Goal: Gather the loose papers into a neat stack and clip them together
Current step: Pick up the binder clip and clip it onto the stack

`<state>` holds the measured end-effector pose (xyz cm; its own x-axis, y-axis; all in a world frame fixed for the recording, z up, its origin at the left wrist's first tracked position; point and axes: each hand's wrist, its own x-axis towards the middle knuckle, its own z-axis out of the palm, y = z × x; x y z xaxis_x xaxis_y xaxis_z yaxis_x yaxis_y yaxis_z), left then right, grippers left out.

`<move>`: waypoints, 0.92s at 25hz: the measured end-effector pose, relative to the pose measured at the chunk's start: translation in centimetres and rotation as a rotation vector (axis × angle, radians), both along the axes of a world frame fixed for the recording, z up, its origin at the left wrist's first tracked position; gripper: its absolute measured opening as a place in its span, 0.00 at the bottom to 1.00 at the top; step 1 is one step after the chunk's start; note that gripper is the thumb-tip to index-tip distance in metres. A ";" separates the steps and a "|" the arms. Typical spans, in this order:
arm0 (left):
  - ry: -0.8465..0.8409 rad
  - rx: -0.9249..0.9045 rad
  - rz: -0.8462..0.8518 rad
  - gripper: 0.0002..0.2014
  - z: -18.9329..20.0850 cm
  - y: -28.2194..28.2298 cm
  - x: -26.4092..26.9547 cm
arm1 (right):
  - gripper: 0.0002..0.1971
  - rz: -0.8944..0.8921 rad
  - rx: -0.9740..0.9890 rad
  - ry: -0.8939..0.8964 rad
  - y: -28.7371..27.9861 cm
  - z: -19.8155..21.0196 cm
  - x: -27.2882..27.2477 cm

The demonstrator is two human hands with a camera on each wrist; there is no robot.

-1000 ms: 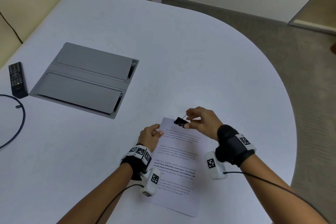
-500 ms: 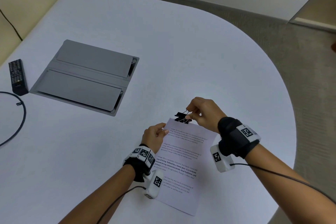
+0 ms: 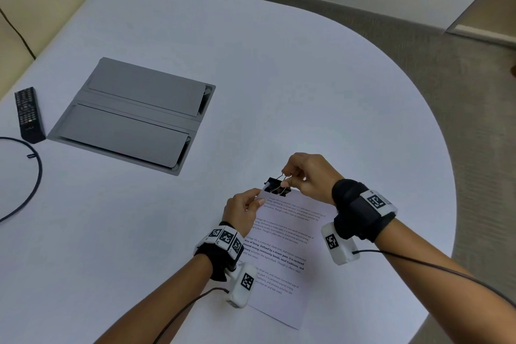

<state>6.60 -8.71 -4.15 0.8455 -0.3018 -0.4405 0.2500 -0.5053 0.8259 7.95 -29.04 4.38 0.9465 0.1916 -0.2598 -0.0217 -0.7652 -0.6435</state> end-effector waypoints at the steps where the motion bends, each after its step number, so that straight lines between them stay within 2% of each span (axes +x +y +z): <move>1: 0.003 0.002 0.003 0.10 -0.1 -0.1 0.0 | 0.10 0.003 0.000 0.007 0.1 0.0 0.1; 14: 0.016 -0.032 0.016 0.08 0.4 -0.2 -0.3 | 0.25 -0.050 0.099 0.190 -0.1 0.2 -0.1; 17: 0.036 -0.045 0.038 0.07 0.4 -0.2 -0.2 | 0.38 -0.098 0.176 0.252 -0.1 -0.1 -0.6; 20: 0.066 -0.088 0.090 0.06 -0.2 0.2 0.1 | 0.48 -0.215 0.208 0.238 -0.6 -0.7 -1.8; 23: 0.110 -0.138 0.175 0.16 -1.3 1.3 0.5 | 0.48 -0.499 0.200 0.119 -1.7 -1.9 -5.1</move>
<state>7.07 -7.42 -5.40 0.8393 -0.2189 -0.4977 0.4161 -0.3306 0.8471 2.84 -30.78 2.49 0.9015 -0.2159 -0.3751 -0.4318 -0.5064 -0.7464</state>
